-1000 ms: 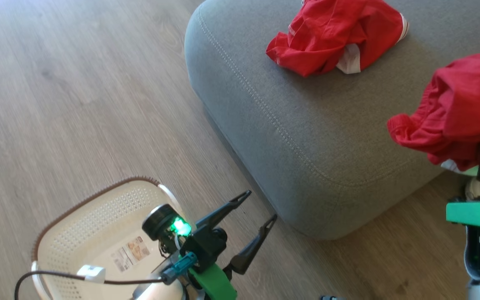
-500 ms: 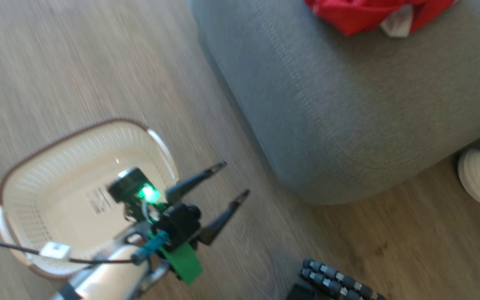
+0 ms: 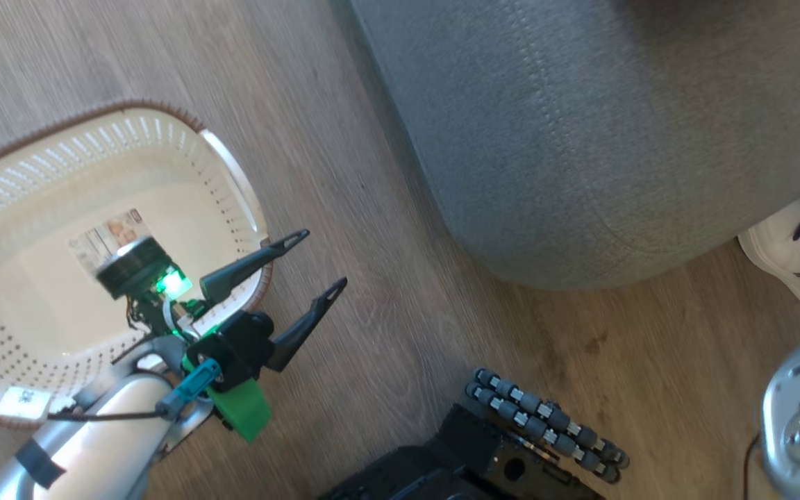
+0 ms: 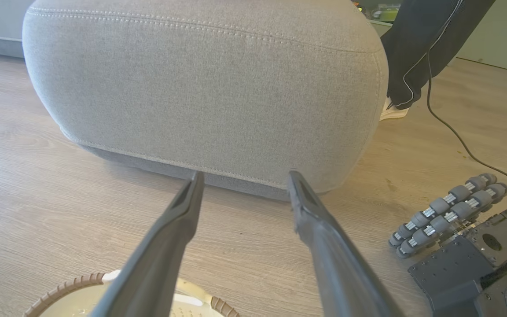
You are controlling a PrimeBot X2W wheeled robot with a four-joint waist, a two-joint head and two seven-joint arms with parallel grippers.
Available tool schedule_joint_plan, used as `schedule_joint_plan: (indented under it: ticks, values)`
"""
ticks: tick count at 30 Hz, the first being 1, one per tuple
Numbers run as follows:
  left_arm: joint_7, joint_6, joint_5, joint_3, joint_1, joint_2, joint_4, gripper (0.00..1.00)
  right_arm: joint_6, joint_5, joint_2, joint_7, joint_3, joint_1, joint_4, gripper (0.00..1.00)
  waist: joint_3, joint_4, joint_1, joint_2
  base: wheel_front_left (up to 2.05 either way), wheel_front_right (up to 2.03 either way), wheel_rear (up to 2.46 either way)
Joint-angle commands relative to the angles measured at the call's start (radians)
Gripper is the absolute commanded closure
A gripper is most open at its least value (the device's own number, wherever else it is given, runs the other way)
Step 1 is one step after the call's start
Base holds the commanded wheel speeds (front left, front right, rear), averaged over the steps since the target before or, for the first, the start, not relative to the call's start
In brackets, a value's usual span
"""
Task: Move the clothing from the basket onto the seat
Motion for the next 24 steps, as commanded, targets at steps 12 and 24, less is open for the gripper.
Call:
schedule_joint_plan:
  ticks: [12,24]
  values:
    - [-0.010,-0.001,0.009,0.045,-0.010,0.041,-0.060,0.00,0.000,-0.127,-0.130,-0.002,-0.181,-0.241,0.346,1.00,0.108,0.057,-0.0002,0.0000,0.00,0.00,0.00]
    - [-0.010,-0.001,0.002,0.063,-0.037,0.005,-0.067,0.00,0.000,-0.309,-0.139,-0.002,-0.233,-0.322,0.562,1.00,0.156,0.139,-0.0002,0.0000,0.00,0.00,0.00]
